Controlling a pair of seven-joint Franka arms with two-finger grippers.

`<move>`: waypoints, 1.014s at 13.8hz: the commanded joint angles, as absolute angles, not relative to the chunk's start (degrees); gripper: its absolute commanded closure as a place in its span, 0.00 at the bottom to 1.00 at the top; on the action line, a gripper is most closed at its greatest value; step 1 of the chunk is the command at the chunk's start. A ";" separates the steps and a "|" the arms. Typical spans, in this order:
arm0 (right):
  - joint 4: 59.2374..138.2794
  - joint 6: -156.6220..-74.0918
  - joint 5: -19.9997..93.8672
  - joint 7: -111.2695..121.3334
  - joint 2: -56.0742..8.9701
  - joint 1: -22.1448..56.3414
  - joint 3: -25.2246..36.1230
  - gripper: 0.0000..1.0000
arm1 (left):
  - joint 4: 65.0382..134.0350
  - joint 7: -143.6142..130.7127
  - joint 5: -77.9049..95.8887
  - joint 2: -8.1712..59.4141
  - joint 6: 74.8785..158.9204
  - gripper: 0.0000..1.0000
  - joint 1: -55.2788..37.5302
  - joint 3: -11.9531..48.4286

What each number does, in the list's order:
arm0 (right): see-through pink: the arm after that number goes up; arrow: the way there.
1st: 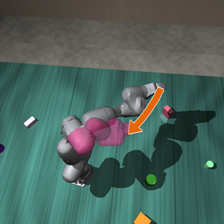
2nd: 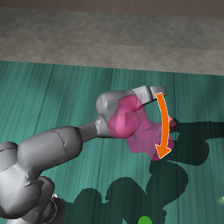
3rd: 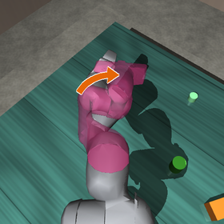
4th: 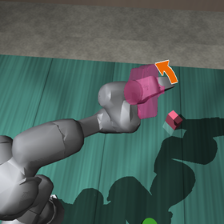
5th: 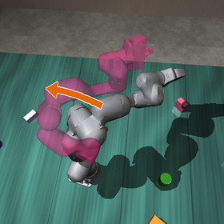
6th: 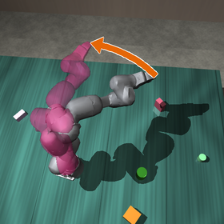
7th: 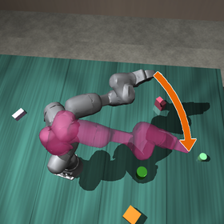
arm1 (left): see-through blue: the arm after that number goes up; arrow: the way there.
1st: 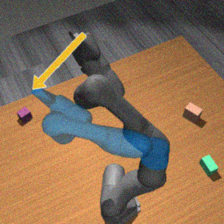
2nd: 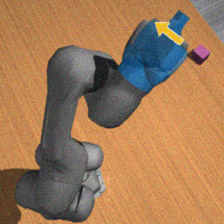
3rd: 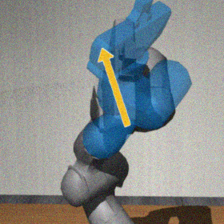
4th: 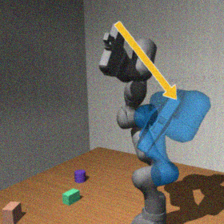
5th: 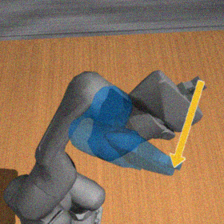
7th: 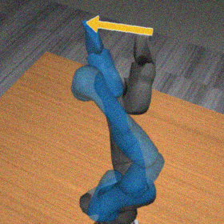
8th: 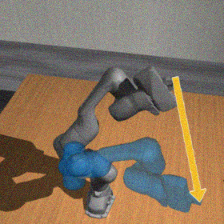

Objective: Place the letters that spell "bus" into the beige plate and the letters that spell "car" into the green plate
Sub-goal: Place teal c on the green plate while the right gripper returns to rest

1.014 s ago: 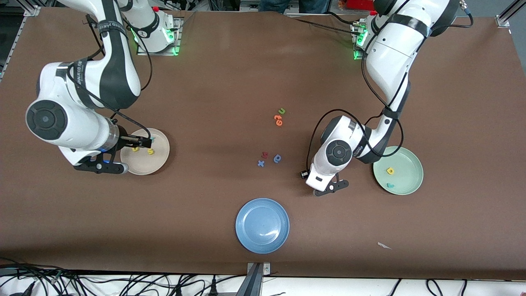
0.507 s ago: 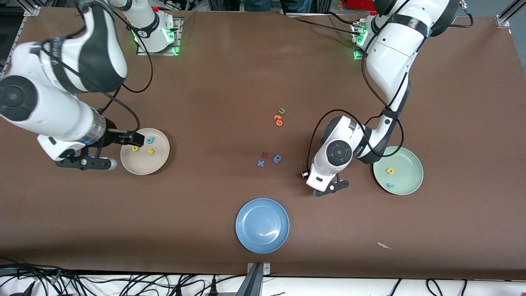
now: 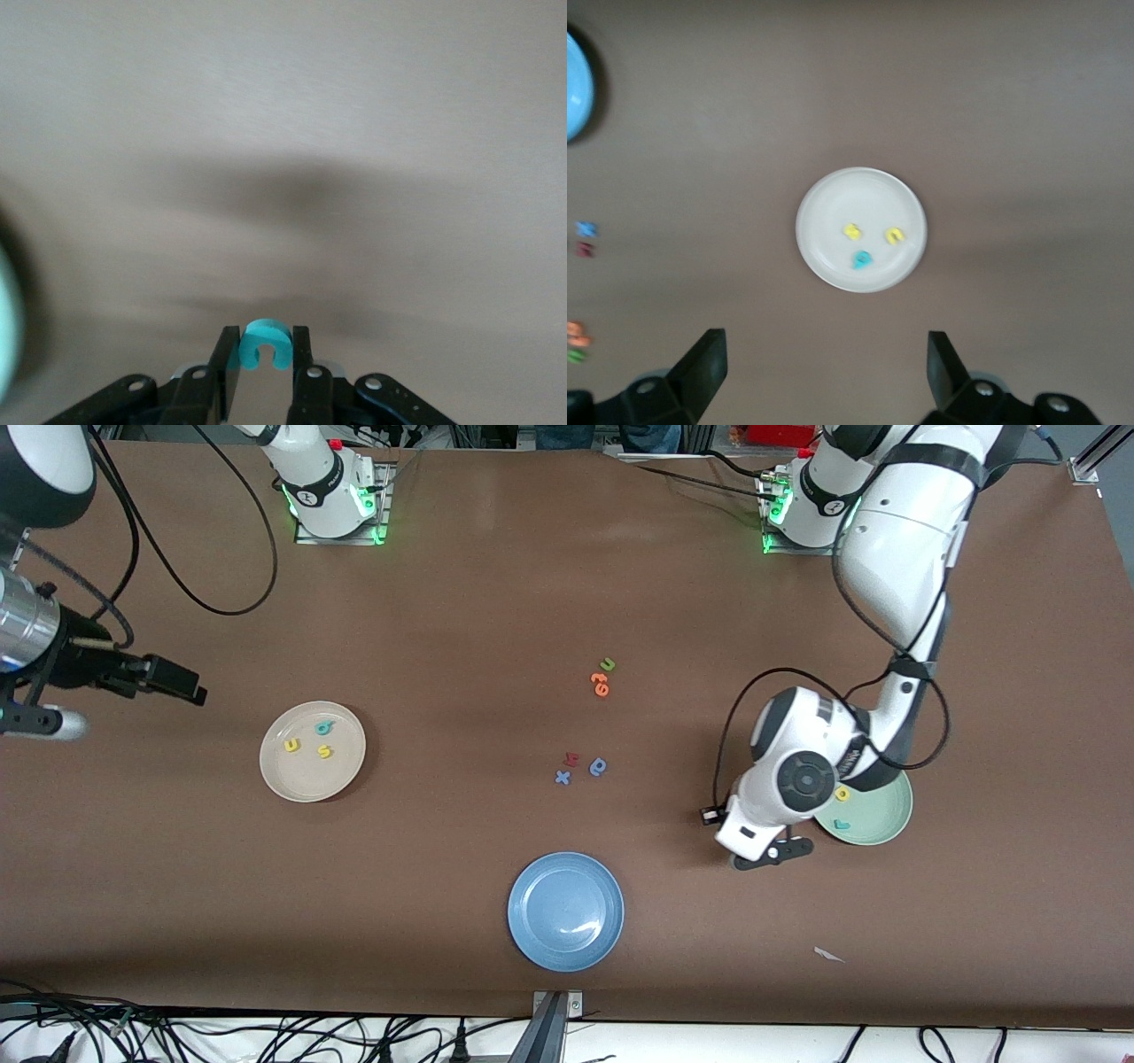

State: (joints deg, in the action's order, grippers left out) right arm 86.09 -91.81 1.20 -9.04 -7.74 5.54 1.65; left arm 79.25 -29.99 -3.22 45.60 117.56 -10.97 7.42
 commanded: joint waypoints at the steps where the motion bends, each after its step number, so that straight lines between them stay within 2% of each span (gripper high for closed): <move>1: 100.35 -96.94 -3.61 -10.28 3.50 3.08 -5.00 0.00 | 80.86 -19.11 -2.28 42.28 111.56 0.89 -7.05 7.56; 3: 100.55 -96.68 -0.99 -10.37 3.34 3.16 -3.70 0.00 | 81.21 -10.76 -2.64 41.31 108.73 0.92 -3.45 7.30; 5: 100.46 -96.07 1.05 -10.37 3.51 3.34 -0.72 0.00 | 85.06 -4.07 -2.72 38.51 109.07 0.95 0.33 7.29; 7: 100.11 -95.54 0.97 -10.28 3.52 3.25 -0.53 0.00 | 88.57 -0.97 -3.77 35.26 109.51 0.95 2.54 7.29; 9: 99.76 -95.98 0.71 -9.85 3.34 3.34 -0.26 0.00 | 94.18 -0.97 -5.10 32.44 114.58 0.95 3.60 7.38; 12: 95.82 -95.80 0.44 -8.97 0.89 3.43 -0.26 0.00 | 103.68 -0.88 -5.18 29.71 126.88 0.96 5.10 7.38; 13: 94.06 -94.67 0.87 -8.88 -0.08 3.34 -0.26 0.00 | 105.97 -0.79 -5.19 29.10 129.87 0.88 5.62 7.38; 14: 93.70 -93.79 0.97 -9.05 -0.44 3.34 -0.26 0.00 | 106.08 -0.79 -5.10 29.09 130.16 0.59 5.71 7.38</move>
